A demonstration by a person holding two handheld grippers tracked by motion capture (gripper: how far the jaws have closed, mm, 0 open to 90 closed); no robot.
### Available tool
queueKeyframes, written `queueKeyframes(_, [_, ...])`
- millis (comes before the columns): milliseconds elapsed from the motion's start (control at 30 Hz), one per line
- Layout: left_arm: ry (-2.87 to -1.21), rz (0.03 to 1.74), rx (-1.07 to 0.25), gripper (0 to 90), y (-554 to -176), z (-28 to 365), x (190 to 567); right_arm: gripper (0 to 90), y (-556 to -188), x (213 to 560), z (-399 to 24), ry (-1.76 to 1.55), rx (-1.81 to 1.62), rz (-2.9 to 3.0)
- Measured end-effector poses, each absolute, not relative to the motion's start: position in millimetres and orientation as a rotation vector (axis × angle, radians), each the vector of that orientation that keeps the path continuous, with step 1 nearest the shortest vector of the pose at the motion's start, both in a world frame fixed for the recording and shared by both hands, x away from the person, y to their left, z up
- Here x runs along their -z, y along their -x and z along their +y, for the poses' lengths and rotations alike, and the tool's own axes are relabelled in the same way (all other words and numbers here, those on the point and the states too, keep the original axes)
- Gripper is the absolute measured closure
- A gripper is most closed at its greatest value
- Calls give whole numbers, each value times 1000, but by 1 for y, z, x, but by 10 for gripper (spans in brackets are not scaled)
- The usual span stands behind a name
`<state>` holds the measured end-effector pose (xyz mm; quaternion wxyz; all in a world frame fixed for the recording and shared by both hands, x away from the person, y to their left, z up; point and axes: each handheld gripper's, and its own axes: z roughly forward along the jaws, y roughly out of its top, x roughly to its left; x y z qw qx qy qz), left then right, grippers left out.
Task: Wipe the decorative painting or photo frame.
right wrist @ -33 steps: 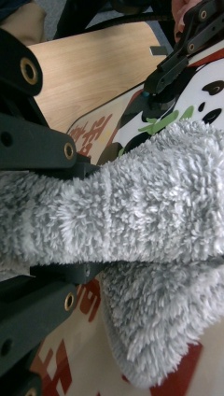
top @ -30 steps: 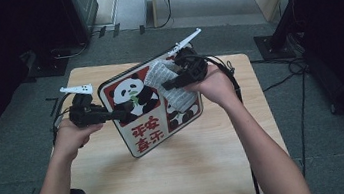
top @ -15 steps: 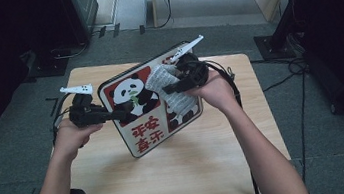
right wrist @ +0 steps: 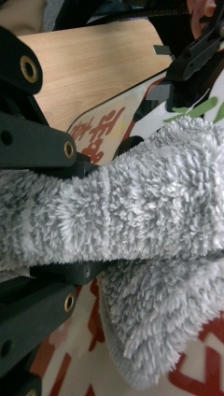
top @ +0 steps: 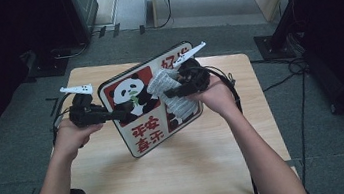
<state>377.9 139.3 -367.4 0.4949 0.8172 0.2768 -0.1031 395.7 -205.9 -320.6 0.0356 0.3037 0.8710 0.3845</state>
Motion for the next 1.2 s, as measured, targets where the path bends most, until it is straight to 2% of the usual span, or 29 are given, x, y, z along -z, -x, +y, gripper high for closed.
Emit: queueKeyframes(1200, [-1984,672,242,755,-377,139,367,652,-387,365,-214,-984,-1199,2709])
